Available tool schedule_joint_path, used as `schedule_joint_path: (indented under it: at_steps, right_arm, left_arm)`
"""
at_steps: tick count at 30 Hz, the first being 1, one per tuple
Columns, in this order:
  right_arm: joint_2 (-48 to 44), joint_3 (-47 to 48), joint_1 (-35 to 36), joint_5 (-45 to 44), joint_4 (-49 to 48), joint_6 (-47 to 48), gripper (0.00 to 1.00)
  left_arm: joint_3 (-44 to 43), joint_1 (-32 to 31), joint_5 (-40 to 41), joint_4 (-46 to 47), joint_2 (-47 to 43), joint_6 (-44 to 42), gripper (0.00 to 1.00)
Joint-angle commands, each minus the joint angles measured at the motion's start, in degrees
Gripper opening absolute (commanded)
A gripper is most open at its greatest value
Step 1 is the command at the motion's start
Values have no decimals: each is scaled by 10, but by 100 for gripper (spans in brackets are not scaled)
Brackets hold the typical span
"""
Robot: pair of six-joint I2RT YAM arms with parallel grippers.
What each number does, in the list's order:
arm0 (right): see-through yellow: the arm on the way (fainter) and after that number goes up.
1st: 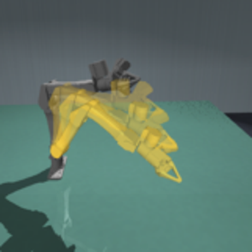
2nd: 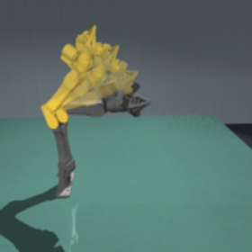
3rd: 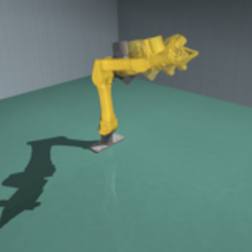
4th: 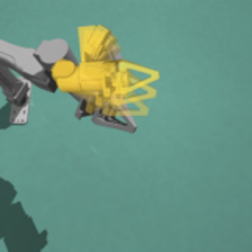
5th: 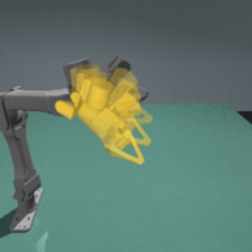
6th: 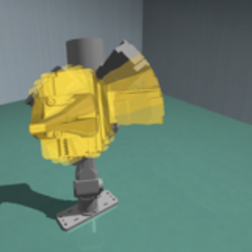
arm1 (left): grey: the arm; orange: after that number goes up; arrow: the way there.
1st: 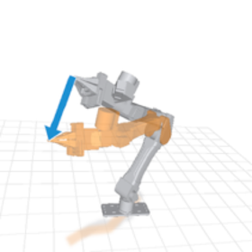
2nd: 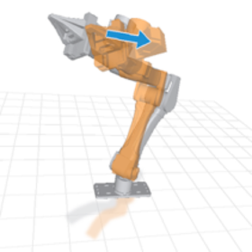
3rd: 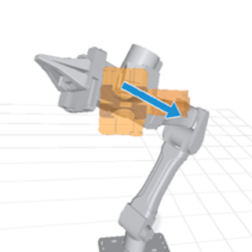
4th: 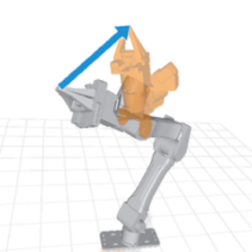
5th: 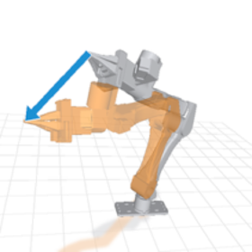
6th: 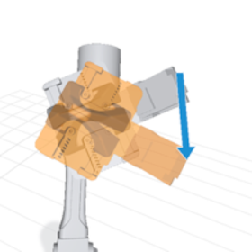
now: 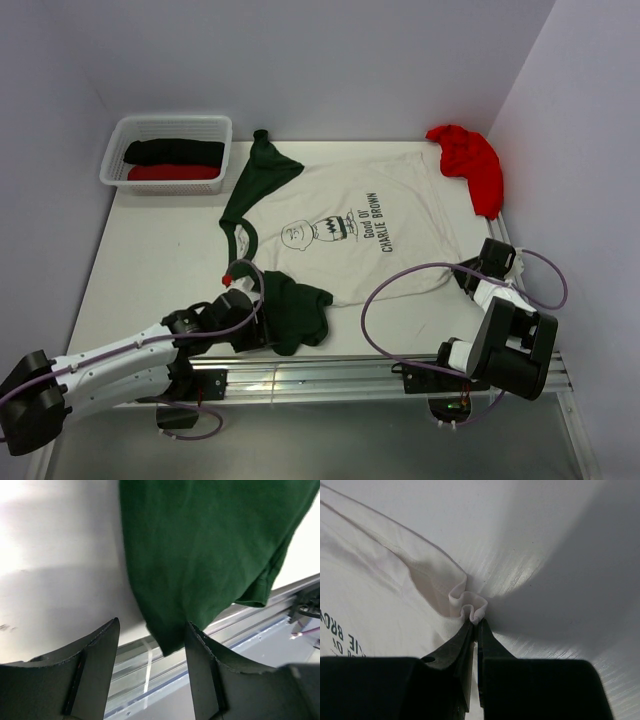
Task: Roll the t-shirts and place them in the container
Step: Flatten the tshirt
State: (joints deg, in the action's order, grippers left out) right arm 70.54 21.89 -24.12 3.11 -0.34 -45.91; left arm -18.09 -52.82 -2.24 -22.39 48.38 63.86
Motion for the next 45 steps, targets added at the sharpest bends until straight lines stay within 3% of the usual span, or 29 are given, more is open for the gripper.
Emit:
schedule_joint_path:
  at_steps: [1,11,21,25,34,37,41,45]
  right_arm:
    - [14,10,7,0,24,14,0]
    - [18,12,9,7,22,18,0]
    - [21,13,10,15,18,22,0]
    - [23,13,11,15,18,23,0]
    - [23,13,10,18,17,24,0]
    - [23,13,10,18,17,23,0]
    - [22,13,11,19,17,23,0]
    - [23,13,11,18,17,23,0]
  left_arm:
    - [23,-20,14,80,-22,28,60]
    - [96,-70,90,184,-104,40,60]
    - [111,-107,116,255,-78,-2,41]
    - [113,-120,109,262,-96,-7,38]
    - [92,-152,82,240,-106,19,43]
    - [91,-168,96,233,-95,21,32]
    - [72,-180,105,226,-83,19,0]
    - [33,-185,116,177,-74,31,0]
